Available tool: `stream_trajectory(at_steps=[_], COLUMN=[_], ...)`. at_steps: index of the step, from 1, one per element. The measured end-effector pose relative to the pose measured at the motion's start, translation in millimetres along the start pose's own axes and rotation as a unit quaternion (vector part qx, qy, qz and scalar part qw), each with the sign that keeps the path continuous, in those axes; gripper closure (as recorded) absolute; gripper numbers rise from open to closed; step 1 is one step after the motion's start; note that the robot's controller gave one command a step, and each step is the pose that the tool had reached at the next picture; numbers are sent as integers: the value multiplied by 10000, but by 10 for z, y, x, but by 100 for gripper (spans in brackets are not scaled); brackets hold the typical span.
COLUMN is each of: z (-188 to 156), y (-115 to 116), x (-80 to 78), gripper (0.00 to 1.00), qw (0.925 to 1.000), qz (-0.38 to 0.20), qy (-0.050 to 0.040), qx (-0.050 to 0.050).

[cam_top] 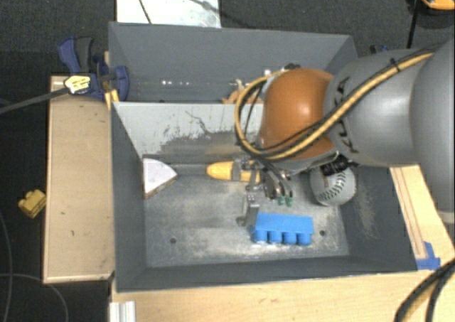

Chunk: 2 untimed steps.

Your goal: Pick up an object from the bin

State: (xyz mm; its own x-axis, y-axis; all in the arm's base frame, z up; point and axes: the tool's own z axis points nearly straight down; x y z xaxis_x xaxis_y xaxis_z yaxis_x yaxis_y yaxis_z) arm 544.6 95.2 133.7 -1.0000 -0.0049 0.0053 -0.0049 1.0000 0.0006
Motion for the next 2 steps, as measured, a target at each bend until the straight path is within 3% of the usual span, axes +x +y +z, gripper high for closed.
stream_trajectory(at_steps=[1,2], z=[-47,331], y=[-5,-383], x=[-18,0], gripper=[0,0], qw=[10000,9984], qz=[16,-561], qy=[-39,-73], qx=[-4,-10])
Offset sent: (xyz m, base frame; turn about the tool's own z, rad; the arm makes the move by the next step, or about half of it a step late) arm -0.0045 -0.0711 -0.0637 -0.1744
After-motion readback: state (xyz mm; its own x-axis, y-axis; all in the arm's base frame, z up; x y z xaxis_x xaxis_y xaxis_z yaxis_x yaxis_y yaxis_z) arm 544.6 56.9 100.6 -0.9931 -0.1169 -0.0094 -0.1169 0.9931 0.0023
